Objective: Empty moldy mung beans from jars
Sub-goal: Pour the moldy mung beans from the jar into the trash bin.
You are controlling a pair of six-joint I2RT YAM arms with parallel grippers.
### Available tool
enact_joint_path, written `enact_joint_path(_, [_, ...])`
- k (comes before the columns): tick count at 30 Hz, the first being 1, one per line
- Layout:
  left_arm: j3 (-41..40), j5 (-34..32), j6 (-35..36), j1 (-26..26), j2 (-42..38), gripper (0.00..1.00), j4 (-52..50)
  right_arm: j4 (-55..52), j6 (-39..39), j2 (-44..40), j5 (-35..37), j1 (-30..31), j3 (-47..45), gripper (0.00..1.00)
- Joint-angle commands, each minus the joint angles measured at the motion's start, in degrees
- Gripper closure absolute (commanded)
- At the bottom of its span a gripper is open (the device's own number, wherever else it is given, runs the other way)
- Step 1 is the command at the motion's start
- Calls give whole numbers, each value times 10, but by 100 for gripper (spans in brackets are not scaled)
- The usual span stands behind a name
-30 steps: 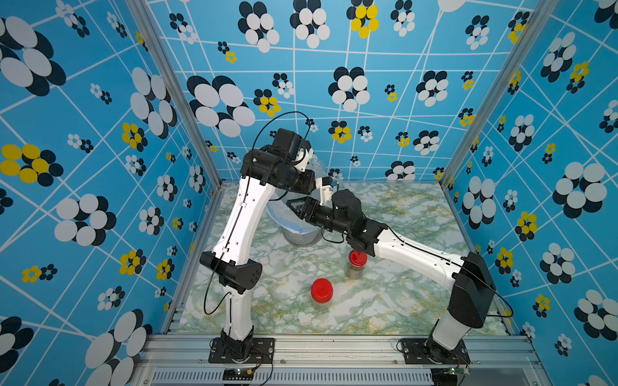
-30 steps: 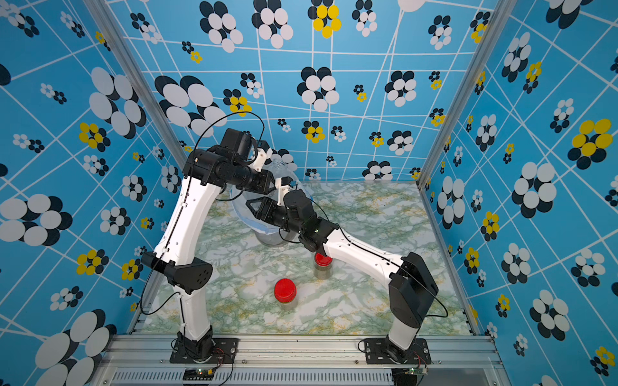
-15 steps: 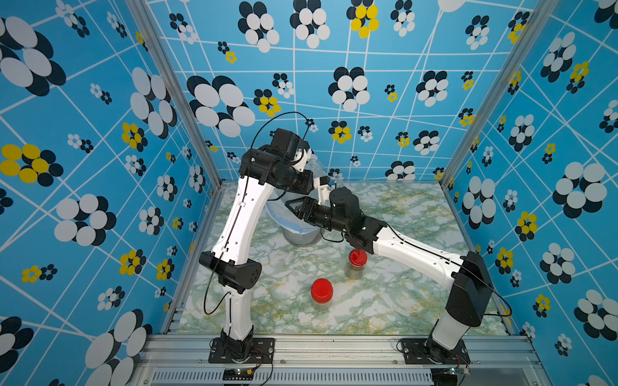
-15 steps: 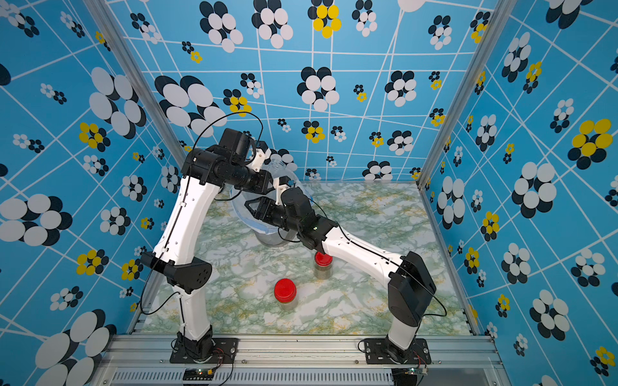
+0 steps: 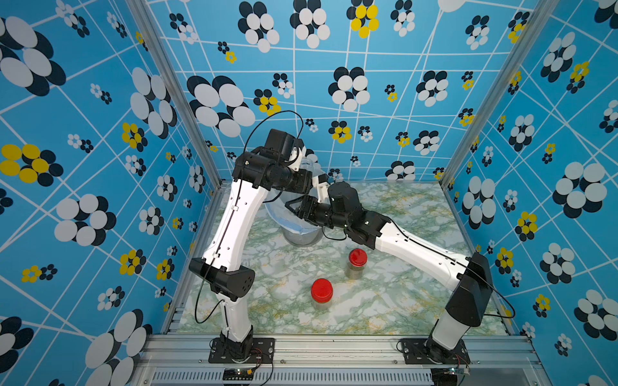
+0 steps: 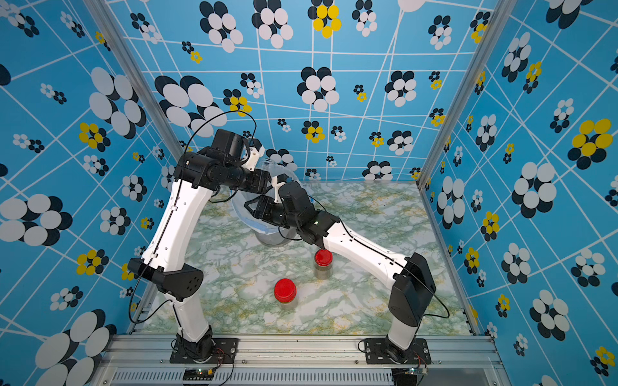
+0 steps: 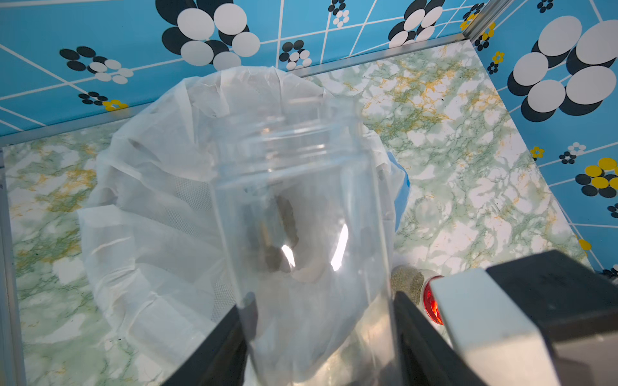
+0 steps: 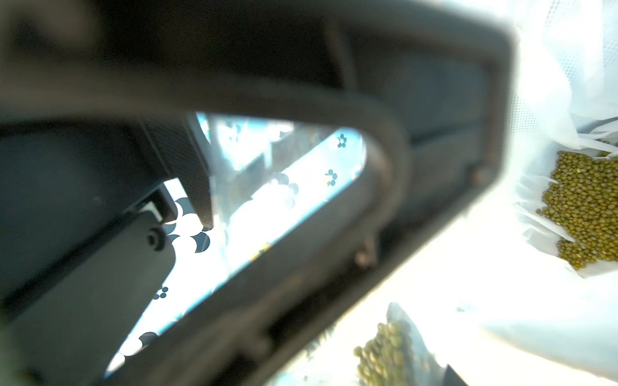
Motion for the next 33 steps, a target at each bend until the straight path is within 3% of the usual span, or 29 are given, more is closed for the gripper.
enact_joint_path(1, [-23,-36,20,16,-8,27,11,-22,-18,-21,-8,0,19,51])
enact_joint_path(10, [-57,-66,30,36,-31,25,35,-44,8,-32,-31,-15,18,52])
enact_joint_path(18, [-170,-130,45,41,-100,18,152,-91,13,-34,-45,-27,42,53])
enact_joint_path(33, [-250,-149,41,52,-148,17,247,-194,43,6,-165,-82,120,53])
